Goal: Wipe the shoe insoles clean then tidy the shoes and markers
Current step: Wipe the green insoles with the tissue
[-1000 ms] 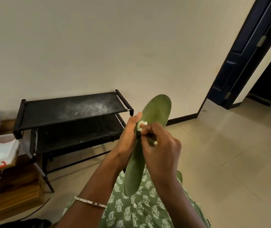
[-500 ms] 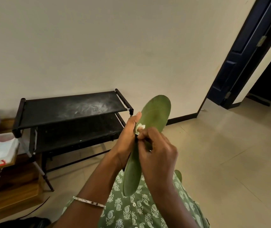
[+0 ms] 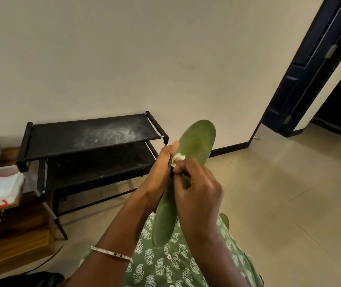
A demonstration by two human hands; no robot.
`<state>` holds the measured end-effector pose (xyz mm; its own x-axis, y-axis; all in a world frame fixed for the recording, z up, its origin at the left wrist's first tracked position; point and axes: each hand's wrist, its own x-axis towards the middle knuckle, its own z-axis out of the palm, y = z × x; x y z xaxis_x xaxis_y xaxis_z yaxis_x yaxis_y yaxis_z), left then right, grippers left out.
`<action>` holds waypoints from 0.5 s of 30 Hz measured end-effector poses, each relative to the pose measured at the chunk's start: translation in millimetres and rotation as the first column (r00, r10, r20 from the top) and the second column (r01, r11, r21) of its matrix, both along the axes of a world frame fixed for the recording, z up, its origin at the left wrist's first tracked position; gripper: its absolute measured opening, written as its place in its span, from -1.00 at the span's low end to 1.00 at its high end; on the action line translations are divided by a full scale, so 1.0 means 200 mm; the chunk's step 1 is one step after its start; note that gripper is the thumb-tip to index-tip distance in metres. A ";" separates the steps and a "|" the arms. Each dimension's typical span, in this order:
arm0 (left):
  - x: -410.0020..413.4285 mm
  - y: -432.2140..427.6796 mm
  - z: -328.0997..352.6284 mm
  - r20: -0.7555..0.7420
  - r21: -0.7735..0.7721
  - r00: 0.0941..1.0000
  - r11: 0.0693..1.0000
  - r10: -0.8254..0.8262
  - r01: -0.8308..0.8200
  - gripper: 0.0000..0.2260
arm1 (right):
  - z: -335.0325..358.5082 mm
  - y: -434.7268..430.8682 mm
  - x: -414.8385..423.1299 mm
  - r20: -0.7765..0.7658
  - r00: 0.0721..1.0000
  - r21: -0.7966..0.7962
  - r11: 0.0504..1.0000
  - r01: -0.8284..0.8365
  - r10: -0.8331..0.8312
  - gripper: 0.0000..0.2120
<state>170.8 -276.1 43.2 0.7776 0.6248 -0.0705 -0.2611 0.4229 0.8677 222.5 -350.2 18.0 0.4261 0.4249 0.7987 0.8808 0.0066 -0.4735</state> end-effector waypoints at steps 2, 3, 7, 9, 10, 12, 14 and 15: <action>0.00 0.00 -0.01 -0.008 0.016 1.000 1.000 0.001 0.000 -0.41 | 0.02 0.01 0.03 -0.010 1.000 -0.010 1.000 -0.012 0.012 -0.81; 0.00 0.00 -0.01 -0.011 0.029 1.000 0.999 0.021 -0.021 -0.44 | 0.03 0.03 0.05 -0.011 1.000 -0.010 1.000 -0.004 0.003 -0.81; 0.01 0.00 -0.01 0.033 0.021 0.995 0.996 0.090 -0.091 -0.61 | 0.11 0.10 0.12 -0.010 0.998 0.043 0.998 0.055 -0.054 -0.85; 0.01 0.00 -0.02 0.034 0.012 0.996 0.997 0.078 -0.079 -0.59 | 0.12 0.11 0.12 -0.003 0.997 0.050 0.996 0.075 -0.075 -0.86; 0.00 0.00 -0.02 0.031 0.001 0.997 0.998 0.067 -0.067 -0.55 | 0.10 0.10 0.11 0.001 0.997 0.049 0.996 0.081 -0.081 -0.86; 0.00 0.00 -0.03 0.022 0.000 0.999 0.999 0.039 -0.039 -0.47 | 0.07 0.07 0.06 -0.003 0.998 0.037 0.997 0.068 -0.068 -0.84; -0.01 0.00 -0.02 0.005 0.020 1.000 1.000 0.023 -0.023 -0.42 | 0.03 0.02 0.00 0.005 0.999 0.011 0.999 0.041 -0.041 -0.83; -0.01 0.00 -0.01 0.001 0.010 1.000 1.000 0.006 -0.006 -0.40 | 0.01 0.00 -0.02 0.013 0.999 -0.004 0.999 0.033 -0.033 -0.82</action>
<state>169.1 -276.1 40.9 0.7739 0.6302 -0.0632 -0.2646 0.4124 0.8717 219.2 -350.0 20.4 0.4297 0.4140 0.8025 0.8864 -0.0241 -0.4622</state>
